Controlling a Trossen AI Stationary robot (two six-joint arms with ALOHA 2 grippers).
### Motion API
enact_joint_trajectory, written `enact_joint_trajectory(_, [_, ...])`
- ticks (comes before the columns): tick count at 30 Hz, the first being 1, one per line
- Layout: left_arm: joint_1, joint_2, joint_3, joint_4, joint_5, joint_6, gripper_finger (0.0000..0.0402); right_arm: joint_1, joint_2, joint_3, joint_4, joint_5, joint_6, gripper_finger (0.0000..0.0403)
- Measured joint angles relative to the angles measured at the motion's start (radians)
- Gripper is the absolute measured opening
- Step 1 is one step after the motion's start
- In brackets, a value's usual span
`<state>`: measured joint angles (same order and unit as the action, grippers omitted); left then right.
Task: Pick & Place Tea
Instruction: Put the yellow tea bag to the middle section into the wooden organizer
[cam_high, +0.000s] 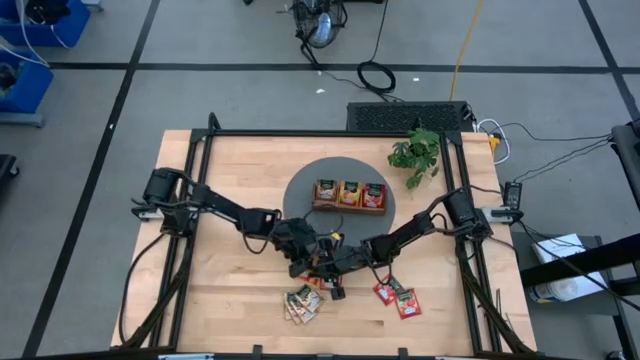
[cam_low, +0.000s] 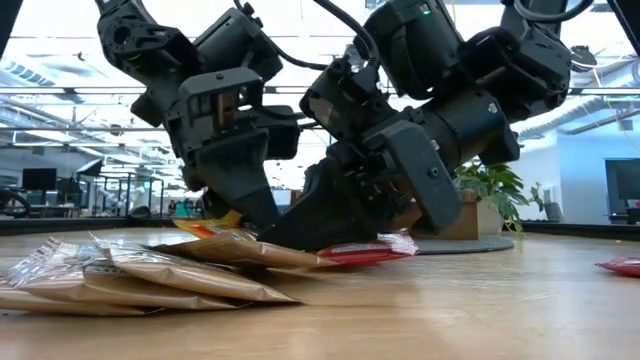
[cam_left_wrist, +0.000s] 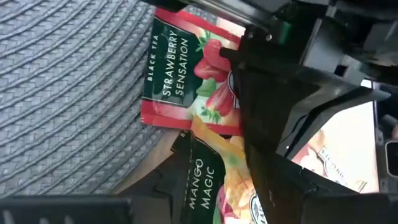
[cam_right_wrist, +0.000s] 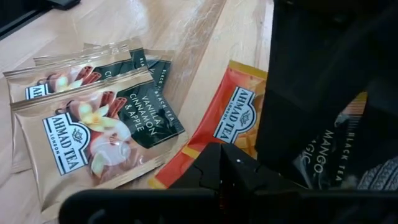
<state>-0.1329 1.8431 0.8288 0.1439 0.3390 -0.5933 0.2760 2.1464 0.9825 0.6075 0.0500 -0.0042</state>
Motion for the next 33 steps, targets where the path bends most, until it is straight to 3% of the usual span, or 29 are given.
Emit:
enact_joint_trajectory(10, [0.037,-0.086,-0.004,-0.203,0.030,0.088,0.0135,0.000,0.001,-0.001,-0.004,0.000,0.012,0.0000])
enact_joint_trajectory(15, [0.039,-0.087,-0.004,-0.195,0.028,0.094,0.0113,-0.001,0.002,-0.001,-0.002,0.000,0.009,0.0000])
enact_joint_trajectory(19, [0.034,-0.087,-0.004,-0.186,0.026,0.135,0.0080,-0.001,0.002,-0.001,-0.002,0.000,0.006,0.0000])
enact_joint_trajectory(24, [0.022,-0.087,-0.004,-0.164,0.011,0.179,0.0009,-0.001,0.002,-0.001,0.001,0.000,-0.012,0.0000])
enact_joint_trajectory(29, [-0.005,-0.088,-0.004,-0.171,-0.058,0.243,0.0004,0.006,-0.005,-0.001,-0.001,-0.001,-0.045,0.0004])
enact_joint_trajectory(33, [-0.022,-0.123,-0.003,-0.187,-0.103,0.262,0.0003,0.015,-0.061,-0.004,-0.013,0.007,-0.071,0.0033])
